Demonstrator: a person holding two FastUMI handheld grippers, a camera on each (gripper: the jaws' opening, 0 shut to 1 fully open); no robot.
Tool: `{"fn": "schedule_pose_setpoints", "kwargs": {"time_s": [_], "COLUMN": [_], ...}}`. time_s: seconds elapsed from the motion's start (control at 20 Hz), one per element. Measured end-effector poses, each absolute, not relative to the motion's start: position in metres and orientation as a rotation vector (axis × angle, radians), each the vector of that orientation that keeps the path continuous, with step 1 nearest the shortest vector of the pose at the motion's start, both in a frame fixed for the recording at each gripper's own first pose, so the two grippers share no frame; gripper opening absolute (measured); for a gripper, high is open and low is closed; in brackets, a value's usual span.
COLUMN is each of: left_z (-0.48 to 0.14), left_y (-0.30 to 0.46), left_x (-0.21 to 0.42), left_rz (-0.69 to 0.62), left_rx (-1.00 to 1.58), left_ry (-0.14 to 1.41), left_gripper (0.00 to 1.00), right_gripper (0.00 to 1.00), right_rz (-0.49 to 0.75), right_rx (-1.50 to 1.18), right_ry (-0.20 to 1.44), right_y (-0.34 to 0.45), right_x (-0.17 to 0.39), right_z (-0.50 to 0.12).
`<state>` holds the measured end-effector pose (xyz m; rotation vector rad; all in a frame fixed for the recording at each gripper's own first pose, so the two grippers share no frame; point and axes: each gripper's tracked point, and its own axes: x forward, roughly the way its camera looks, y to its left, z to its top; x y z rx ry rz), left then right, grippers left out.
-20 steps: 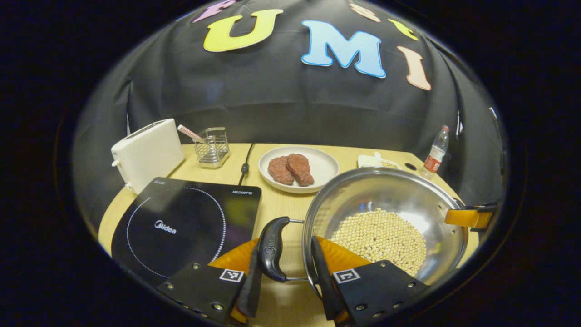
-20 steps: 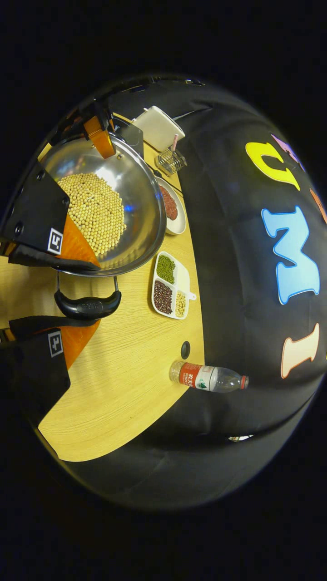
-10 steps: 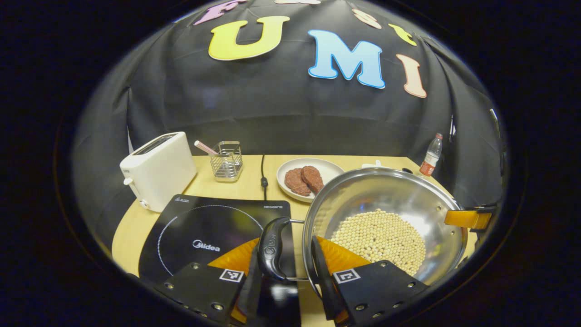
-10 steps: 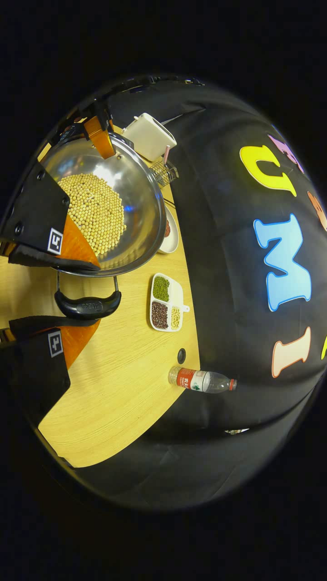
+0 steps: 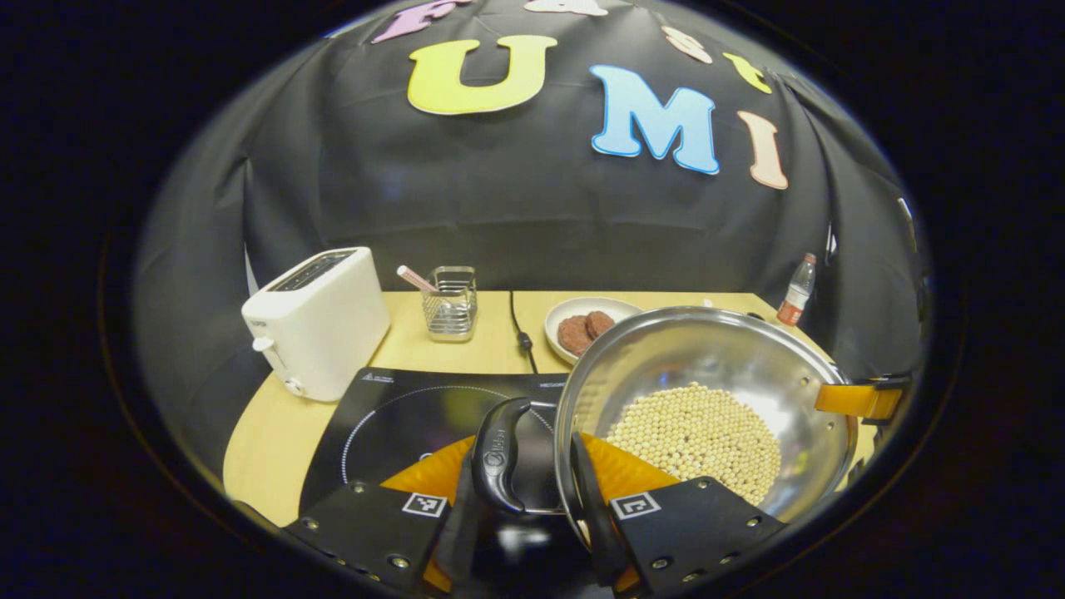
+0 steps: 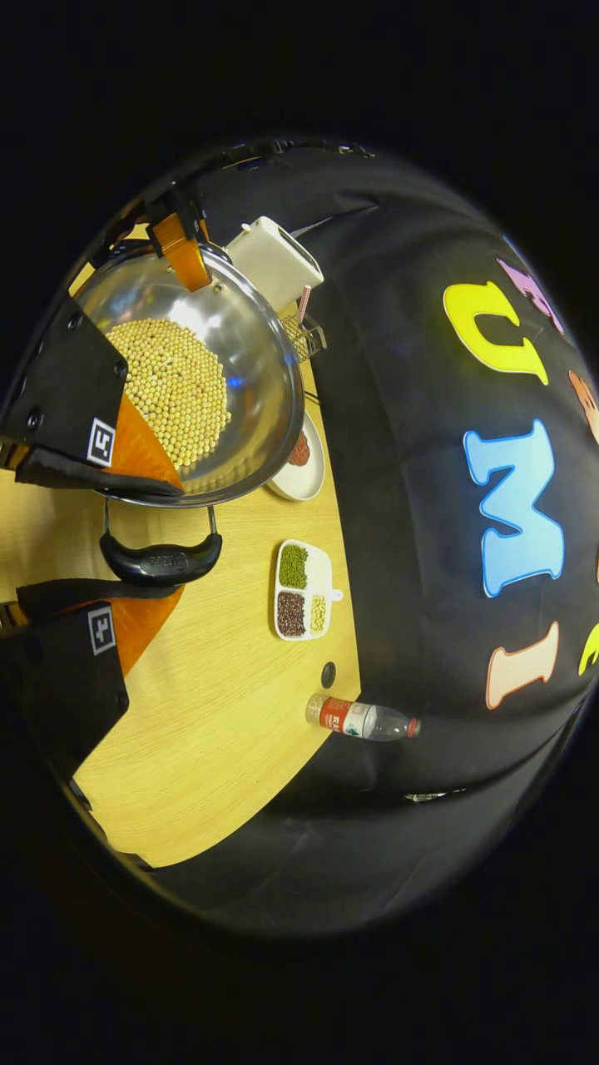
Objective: First push the handle of the pot to place it horizontally, then grasp the pot with both hands and set it on the induction cooktop.
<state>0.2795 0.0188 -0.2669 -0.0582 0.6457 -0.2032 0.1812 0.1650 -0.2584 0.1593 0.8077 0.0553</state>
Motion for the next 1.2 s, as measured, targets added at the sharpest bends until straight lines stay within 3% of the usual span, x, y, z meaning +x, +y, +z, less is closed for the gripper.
{"fn": "schedule_pose_setpoints", "kwargs": {"time_s": [0.25,0.7,1.2], "left_z": [-0.266,-0.272,-0.285], "left_y": [0.055,0.113,0.163], "left_x": [0.279,0.284,0.295], "left_rz": [-0.185,-0.141,-0.105], "left_rx": [-0.055,-0.053,-0.046], "left_ry": [0.644,0.639,0.647], "left_gripper": [0.56,0.56,0.59], "right_gripper": [0.43,0.46,0.43], "right_rz": [0.079,0.124,0.161], "right_rx": [0.159,0.16,0.156], "right_ry": [0.809,0.809,0.832], "right_y": [0.196,0.249,0.3], "right_x": [0.182,0.188,0.199], "right_z": [-0.257,-0.257,-0.265]}}
